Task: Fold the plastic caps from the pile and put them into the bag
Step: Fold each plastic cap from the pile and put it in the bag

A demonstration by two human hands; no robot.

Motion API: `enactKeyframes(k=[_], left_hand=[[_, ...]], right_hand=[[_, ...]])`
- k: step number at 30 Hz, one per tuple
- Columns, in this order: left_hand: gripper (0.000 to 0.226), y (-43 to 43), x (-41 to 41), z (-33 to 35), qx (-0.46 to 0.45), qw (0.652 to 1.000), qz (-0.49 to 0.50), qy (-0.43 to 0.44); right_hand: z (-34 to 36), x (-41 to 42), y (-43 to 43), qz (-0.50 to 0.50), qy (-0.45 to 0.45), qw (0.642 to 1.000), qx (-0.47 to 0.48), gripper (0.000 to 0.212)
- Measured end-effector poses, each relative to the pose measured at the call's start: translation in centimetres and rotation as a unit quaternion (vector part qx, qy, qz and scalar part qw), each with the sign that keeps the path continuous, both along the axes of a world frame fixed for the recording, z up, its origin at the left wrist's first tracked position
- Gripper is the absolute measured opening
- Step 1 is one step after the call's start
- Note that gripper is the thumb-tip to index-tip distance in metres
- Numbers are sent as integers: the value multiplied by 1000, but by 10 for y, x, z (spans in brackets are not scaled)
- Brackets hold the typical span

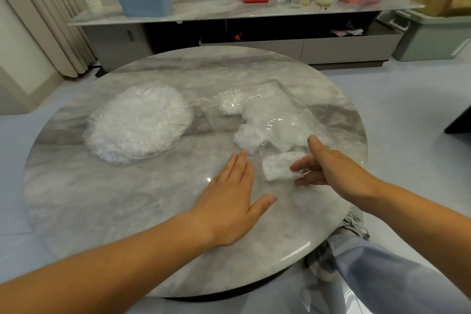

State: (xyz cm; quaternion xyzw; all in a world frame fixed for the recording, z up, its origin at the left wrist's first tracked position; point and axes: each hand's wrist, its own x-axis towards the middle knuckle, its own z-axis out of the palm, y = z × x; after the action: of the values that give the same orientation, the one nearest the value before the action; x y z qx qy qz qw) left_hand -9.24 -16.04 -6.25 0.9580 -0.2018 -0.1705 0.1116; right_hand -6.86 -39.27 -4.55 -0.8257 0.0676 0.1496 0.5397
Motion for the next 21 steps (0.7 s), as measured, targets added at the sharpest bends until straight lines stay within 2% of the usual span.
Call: enactKeyframes(k=[3, 7, 10, 15, 21], left_hand=[[89, 2, -3, -2, -13, 1000, -11, -6], [89, 5, -6, -4, -22, 1000, -17, -10], [88, 7, -10, -4, -32, 999, -27, -16], [86, 13, -14, -3, -54, 997, -44, -14], [84, 19, -11, -4, -37, 999, -38, -1]], right_hand=[[2, 7, 14, -40, 46, 995, 74, 75], [2, 12, 35, -42, 136, 971, 193, 84], [1, 16, 48, -51, 168, 947, 268, 87], [-3, 24, 69, -114, 175, 906, 368, 90], [-3, 21, 69, -207, 123, 899, 366, 68]])
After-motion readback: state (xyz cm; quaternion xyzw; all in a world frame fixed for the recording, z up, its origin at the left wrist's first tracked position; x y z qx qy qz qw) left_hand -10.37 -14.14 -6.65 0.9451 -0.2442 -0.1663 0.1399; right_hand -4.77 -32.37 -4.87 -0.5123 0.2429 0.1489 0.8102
